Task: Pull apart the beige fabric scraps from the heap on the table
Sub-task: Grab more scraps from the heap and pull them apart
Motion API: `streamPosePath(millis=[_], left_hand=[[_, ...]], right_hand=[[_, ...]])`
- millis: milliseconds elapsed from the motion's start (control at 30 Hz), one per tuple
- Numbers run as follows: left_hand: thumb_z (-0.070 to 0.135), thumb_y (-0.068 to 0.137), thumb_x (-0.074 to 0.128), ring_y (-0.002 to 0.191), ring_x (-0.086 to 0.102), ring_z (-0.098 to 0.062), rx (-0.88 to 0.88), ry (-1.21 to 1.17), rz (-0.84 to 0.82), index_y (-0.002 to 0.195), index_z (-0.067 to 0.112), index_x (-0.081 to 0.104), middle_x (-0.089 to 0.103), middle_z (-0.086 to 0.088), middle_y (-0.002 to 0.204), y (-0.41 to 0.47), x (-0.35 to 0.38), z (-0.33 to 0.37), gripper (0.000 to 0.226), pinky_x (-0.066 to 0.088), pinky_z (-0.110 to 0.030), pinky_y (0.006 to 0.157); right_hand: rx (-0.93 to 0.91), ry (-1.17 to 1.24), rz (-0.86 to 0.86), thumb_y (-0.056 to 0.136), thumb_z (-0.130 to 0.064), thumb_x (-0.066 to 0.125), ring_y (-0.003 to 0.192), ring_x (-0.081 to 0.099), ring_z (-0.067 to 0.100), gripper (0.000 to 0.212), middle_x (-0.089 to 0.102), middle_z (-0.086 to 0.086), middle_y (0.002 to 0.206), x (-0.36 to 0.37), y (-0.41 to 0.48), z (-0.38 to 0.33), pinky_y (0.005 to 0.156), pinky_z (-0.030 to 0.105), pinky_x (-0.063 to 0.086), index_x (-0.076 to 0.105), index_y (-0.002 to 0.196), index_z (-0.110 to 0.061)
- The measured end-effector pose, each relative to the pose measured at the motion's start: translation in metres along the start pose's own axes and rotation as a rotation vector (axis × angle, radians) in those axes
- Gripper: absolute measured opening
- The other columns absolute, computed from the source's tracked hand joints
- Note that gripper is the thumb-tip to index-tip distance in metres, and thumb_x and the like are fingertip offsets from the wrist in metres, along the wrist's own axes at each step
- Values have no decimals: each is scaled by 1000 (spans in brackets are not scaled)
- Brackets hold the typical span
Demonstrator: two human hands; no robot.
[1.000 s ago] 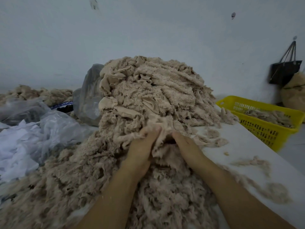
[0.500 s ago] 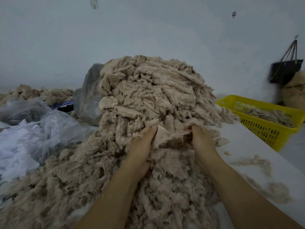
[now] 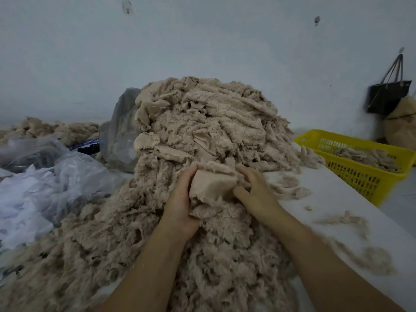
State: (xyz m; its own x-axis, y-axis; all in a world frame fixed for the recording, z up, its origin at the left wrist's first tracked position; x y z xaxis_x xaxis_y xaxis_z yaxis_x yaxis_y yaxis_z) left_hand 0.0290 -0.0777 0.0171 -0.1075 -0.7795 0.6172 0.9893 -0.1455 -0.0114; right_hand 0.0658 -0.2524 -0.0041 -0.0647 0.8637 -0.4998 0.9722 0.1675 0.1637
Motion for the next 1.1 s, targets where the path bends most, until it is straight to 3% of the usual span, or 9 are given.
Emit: streamPosePath(millis=[200, 333, 500, 567, 633, 700, 900, 1000, 1100], left_hand=[[45, 88, 66, 95, 71, -32, -56, 121, 125, 110, 4, 75, 72, -21, 110, 1, -1, -4, 47, 57, -40, 79], [44, 78, 69, 85, 75, -25, -17, 183, 100, 89, 9, 81, 75, -18, 101, 0, 2, -6, 39, 59, -31, 66], [39, 83, 68, 95, 73, -32, -74, 28, 82, 100, 2, 77, 72, -22, 110, 3, 3, -3, 42, 62, -39, 72], [30, 88, 63, 98, 72, -32, -71, -128, 27, 97, 2, 78, 71, -23, 112, 3, 2, -1, 33, 61, -43, 80], [19, 89, 57, 97, 73, -29, -19, -234, -14, 94, 1, 79, 72, -21, 108, 3, -1, 0, 29, 61, -40, 77], [15, 89, 54, 92, 75, -25, 28, -304, -14, 89, 0, 79, 74, -18, 102, 5, -4, 1, 29, 61, -36, 71], [14, 82, 64, 116, 66, -28, 130, -414, 71, 127, -4, 60, 67, -21, 125, 12, -9, 10, 48, 56, -40, 93], [20, 80, 68, 90, 74, -20, 153, -114, 110, 112, 5, 67, 75, -13, 103, 9, -6, 5, 35, 61, -32, 72], [50, 83, 72, 93, 73, -13, 168, 547, 17, 108, 31, 68, 76, 4, 104, 0, 4, -9, 32, 59, -25, 75]], right_hand=[[-109, 232, -30, 81, -84, 32, 101, 56, -15, 40, 62, -34, 110, 8, -13, -14, 81, 10, 43, 61, 100, -64], [-181, 4, 134, 94, -67, 37, 62, 48, 0, 47, 53, -12, 68, 11, -10, -16, 55, 13, 36, 50, 72, -28], [-24, 160, 221, 96, -61, 40, 66, 53, 6, 52, 57, -10, 69, -3, -10, -16, 59, 24, 36, 59, 77, -16], [-24, 203, 105, 80, -80, 39, 79, 61, 5, 58, 66, -11, 84, -1, -13, -18, 69, 27, 42, 67, 89, -29], [-63, 213, -100, 65, -96, 38, 82, 58, -19, 48, 64, -37, 90, 4, -20, -25, 71, 15, 48, 62, 88, -62], [-119, 103, -275, 67, -93, 47, 86, 57, -22, 33, 60, -45, 95, 11, -23, -29, 69, 5, 47, 56, 91, -72], [-98, 68, -57, 95, -45, 61, 61, 55, 15, 35, 59, 5, 73, 3, -15, -21, 62, 29, 38, 60, 84, -12], [44, 695, -18, 82, -40, 70, 70, 69, 17, 26, 73, 4, 81, -4, -15, -25, 62, 28, 53, 67, 84, -14], [148, 992, -35, 89, -27, 65, 74, 72, 19, 19, 75, 9, 88, -5, -13, -25, 61, 30, 59, 65, 98, -11]])
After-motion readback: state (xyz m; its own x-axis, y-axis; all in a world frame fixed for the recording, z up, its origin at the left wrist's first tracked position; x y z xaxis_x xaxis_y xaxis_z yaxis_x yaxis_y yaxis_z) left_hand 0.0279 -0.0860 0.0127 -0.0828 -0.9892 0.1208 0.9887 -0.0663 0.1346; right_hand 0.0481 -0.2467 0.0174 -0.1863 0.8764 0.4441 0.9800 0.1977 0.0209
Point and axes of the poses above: each hand's wrist, its own y-axis towards the middle knuckle, its own x-axis out of the palm, z = x × y, the point moved 1 cm from there along y, towards the middle knuckle
